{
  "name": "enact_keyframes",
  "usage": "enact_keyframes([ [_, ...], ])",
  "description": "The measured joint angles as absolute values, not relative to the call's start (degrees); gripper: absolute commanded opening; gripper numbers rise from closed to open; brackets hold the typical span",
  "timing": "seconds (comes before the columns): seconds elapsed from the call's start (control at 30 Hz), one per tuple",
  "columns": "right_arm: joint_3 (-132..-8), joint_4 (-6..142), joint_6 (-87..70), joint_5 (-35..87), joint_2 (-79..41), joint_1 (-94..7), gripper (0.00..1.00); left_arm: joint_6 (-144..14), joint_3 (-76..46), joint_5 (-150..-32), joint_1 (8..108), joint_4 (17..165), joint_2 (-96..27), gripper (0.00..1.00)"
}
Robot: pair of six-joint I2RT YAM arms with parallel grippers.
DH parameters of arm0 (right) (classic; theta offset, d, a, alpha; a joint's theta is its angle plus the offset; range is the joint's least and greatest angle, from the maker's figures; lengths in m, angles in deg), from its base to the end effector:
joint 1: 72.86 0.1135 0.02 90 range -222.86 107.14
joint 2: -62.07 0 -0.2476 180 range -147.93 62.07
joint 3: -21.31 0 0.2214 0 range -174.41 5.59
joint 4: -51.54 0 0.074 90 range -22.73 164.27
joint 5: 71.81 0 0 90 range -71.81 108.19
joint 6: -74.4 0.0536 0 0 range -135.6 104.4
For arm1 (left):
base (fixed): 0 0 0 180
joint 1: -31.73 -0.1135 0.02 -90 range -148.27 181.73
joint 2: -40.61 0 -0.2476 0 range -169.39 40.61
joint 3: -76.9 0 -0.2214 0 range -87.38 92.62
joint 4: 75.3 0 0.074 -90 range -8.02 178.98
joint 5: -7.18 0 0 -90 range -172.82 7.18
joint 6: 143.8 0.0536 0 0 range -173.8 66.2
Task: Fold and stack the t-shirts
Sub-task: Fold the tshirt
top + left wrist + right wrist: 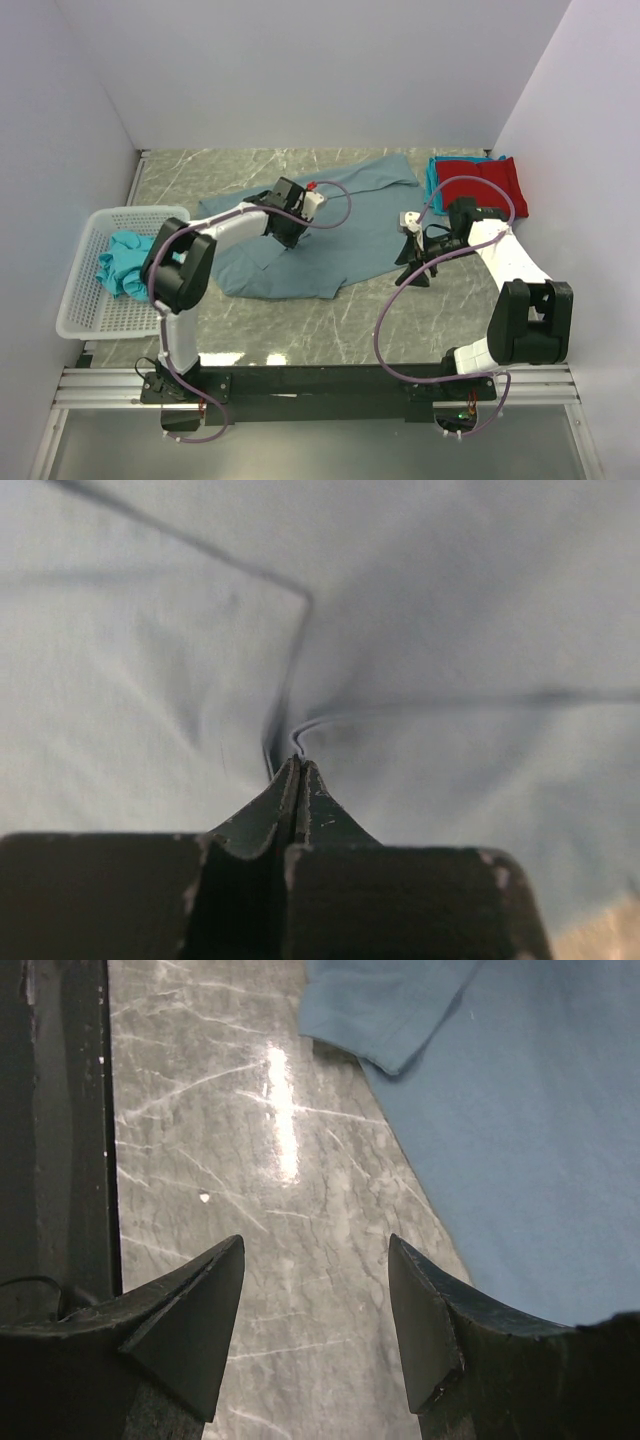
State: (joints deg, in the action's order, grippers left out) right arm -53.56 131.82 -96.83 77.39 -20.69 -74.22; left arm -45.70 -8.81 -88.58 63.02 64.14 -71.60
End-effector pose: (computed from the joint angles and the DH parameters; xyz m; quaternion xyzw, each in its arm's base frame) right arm 0.2124 0.0410 0.2273 -0.5641 0.6616 0.3619 0.3364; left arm 0.3312 -0.2076 0.1661 0.3368 0.9004 -0.1019 0.2560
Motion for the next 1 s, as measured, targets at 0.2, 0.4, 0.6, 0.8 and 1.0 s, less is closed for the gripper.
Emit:
enact_keyframes([
  [0.2,-53.6,124.9,-89.9,69.0,-20.1,-76.6,0.68,-47.5,-20.9,-89.4,63.9,65.3,-52.9,0.01],
  [0.4,-53.9,122.4,-99.3,60.5,-18.1,-83.0,0.71,-49.1,-33.8,-92.9,64.4,70.3,-30.2,0.01],
  [0.6,-64.4,124.8,-112.3,52.3,-29.7,-88.5,0.54,-49.9,-38.5,-97.4,65.0,72.0,-26.4,0.01],
  [0.8,-66.1,124.0,-116.9,45.1,-38.7,-88.7,0.53,-50.0,-40.1,-99.5,65.2,73.1,-24.5,0.01],
  [1.0,-68.8,123.2,-117.6,40.7,-43.4,-89.0,0.52,-49.9,-40.5,-100.0,65.2,73.3,-24.1,0.01],
])
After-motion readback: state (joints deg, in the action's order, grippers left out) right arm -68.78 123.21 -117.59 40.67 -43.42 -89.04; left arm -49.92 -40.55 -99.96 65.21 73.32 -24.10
